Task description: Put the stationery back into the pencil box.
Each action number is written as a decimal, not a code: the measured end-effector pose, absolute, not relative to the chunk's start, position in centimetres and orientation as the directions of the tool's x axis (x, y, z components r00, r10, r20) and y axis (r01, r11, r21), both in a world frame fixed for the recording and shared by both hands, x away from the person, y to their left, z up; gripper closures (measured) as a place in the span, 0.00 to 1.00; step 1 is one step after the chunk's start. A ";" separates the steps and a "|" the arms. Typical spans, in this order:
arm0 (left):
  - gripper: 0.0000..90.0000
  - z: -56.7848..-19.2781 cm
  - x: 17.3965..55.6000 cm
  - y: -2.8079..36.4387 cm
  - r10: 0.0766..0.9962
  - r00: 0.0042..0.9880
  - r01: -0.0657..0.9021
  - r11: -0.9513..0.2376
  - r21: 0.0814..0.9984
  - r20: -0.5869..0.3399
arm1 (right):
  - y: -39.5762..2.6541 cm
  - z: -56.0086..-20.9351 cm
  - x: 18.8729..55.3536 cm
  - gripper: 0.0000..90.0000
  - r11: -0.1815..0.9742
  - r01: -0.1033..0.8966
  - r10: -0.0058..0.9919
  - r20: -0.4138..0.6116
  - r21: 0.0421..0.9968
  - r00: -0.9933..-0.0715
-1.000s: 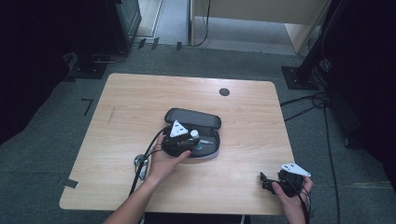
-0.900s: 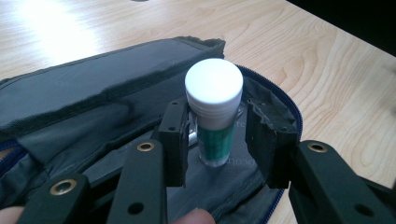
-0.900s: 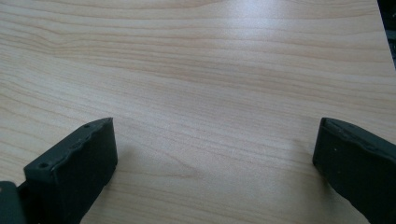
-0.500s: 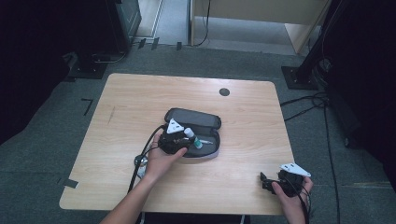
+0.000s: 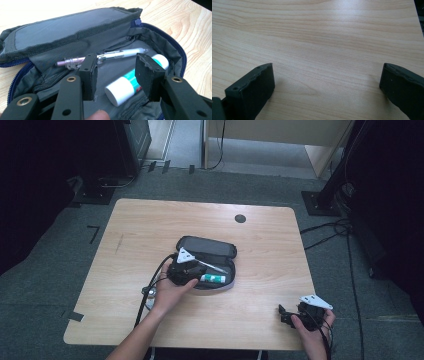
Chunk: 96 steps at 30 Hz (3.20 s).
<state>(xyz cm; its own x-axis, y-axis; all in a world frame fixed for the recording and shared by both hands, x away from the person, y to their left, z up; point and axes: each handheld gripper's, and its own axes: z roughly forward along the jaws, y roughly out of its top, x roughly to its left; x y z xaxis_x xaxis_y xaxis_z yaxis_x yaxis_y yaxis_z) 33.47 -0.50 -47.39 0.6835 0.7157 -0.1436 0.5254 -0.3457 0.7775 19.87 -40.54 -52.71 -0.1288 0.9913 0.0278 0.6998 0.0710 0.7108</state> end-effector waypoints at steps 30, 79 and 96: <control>0.35 -45.9 29.7 8.7 0.828 0.540 0.568 -0.225 0.792 -0.152 | -40.5 -52.7 19.9 0.00 0.064 0.702 0.992 0.030 0.709 -0.122; 0.59 -50.9 25.1 12.2 0.904 0.425 0.670 -0.283 0.686 -0.042 | -40.5 -52.7 19.9 0.00 0.064 0.704 0.992 0.031 0.708 -0.121; 0.32 -50.7 28.1 11.0 0.909 0.412 0.688 -0.263 0.677 -0.065 | -40.5 -52.7 19.9 0.00 0.064 0.704 0.992 0.031 0.708 -0.121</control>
